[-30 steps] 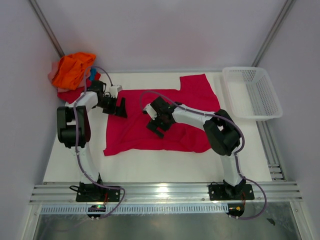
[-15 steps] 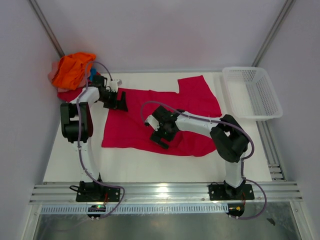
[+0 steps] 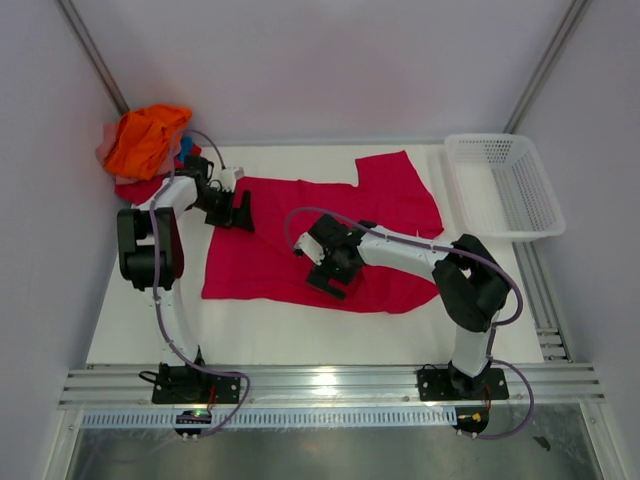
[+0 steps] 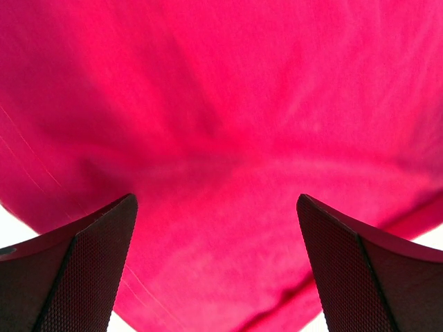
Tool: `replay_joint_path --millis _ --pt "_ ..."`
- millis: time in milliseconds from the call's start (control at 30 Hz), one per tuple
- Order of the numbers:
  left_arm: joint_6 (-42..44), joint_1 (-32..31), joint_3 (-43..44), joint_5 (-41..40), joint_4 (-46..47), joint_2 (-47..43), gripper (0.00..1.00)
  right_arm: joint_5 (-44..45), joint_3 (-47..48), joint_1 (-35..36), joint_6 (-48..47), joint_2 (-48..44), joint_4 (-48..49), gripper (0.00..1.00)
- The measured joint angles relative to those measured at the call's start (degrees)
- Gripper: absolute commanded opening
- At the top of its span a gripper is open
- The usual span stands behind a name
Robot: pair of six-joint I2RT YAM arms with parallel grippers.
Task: Fold and stack the t-shirts
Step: Flatten out the tshirt
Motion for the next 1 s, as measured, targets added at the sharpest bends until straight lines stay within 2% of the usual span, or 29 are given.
replay_joint_path --millis 233,400,633,800,933,1000 --pt "1.25 -0.02 -3.15 -0.52 -3.02 -3.13 0.99 0.66 0.11 0.0 -0.35 -0.09 -0.81 0.99" --pt "1.25 -0.02 -3.69 -0.55 -3.06 -3.21 0.99 7.08 -0.26 -0.13 0.02 -1.16 0.31 0.99" --pt "1.84 0.0 -4.63 -0.52 -2.99 -3.21 0.99 21.14 -2.73 -2.1 1.95 -2.01 4.42 0.99" --pt "2.51 -0.02 -4.68 -0.55 -3.02 -3.21 0.99 21.73 -2.93 -6.23 4.07 -1.99 3.5 0.99" --pt "2.8 -0.02 -4.68 -0.55 -3.02 -3.21 0.99 20.41 -2.93 -7.06 4.79 -2.03 1.55 0.94" --pt "2.95 -0.02 -4.68 -0.55 -3.02 -3.21 0.99 18.88 -3.17 -6.86 4.92 -2.54 0.28 0.85"
